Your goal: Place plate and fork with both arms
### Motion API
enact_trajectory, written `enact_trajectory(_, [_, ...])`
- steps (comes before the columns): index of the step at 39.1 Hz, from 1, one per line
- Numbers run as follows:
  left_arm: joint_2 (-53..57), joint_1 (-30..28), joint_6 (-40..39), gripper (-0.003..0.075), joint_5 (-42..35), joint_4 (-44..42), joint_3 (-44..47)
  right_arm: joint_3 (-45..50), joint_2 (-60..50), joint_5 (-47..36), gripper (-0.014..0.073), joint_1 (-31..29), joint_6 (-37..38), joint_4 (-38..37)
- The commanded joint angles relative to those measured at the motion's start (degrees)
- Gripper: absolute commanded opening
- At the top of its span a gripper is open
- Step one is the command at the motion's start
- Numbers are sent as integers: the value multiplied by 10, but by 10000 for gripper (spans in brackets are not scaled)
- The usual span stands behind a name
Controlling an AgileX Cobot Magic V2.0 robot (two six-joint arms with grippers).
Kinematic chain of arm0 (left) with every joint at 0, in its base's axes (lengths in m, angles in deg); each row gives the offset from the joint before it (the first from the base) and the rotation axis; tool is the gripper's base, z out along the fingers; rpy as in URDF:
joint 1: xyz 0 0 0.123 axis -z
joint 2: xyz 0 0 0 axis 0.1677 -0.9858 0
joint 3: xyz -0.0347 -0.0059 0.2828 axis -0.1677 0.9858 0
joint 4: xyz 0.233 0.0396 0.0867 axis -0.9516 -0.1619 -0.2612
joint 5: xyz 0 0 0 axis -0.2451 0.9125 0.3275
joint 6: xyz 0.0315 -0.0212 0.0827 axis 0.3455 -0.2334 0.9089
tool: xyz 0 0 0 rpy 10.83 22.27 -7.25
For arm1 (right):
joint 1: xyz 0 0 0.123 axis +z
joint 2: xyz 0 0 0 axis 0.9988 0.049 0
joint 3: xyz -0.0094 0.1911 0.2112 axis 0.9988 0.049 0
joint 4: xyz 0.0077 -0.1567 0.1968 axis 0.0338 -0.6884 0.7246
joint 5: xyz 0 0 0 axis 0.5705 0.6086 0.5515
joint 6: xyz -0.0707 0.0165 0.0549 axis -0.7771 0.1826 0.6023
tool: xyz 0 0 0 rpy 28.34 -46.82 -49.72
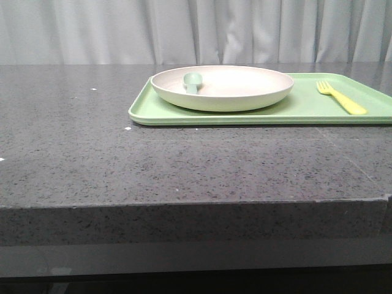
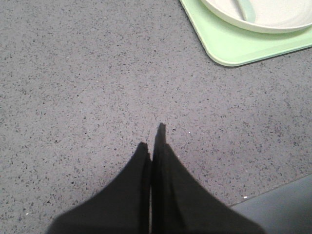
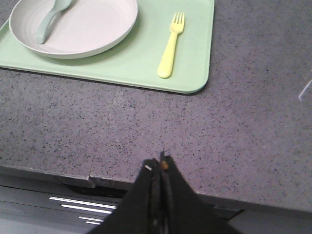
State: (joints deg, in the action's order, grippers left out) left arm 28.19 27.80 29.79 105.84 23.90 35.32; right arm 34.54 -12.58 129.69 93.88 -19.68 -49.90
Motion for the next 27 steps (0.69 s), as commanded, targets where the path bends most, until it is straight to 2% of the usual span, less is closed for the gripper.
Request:
enact_trajectory(1, [27,-1,-6,-18,-44,3,-8,-13,3,-42,-67,0,-4,-1])
enact_trajectory(6, [80,-29,-6,-18,-52,-4,9,-13,3,-41,-67,0,-4,-1])
enact_trajectory(11, [154,-84,-6,-18,-100,-26,57,-13,3,-41,-67,0,-4,-1])
enact_trajectory(15, [215,-122,-6,-18,-187,-41,130,-13,3,-41,-67,0,-4,-1])
enact_trajectory(20, [312,-162,-6,-18,-344,-44,273,-13,3,-41,-67,0,-4,-1])
enact_trajectory(22, [348,-175,-6,-18,-385,-44,326,-13,3,-41,-67,0,-4,-1])
enact_trajectory(27, [419,-204,-6,-18,-413,-36,405,-13,3,-41,-67,0,-4,-1])
